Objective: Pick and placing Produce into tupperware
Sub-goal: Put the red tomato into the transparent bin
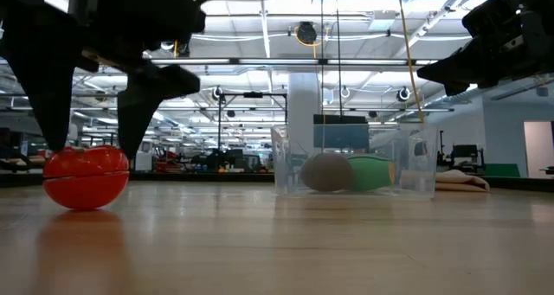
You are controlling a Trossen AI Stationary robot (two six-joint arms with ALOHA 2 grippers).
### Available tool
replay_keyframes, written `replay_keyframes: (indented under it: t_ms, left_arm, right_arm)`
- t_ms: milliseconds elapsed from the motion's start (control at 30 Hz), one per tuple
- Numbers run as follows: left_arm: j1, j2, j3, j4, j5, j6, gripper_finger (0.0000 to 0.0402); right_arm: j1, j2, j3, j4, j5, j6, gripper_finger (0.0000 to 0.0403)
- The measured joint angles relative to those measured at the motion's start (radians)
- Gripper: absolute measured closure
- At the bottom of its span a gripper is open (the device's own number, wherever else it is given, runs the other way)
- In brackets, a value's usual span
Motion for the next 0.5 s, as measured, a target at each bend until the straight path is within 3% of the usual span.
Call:
replay_keyframes:
  t_ms: [500]
  left_arm:
    - [-0.001, 0.0, -0.018, 0.077, 0.03, -0.01, 0.0137]
  right_arm:
    - [0.0, 0.0, 0.002, 0.0, 0.0, 0.004, 0.0403]
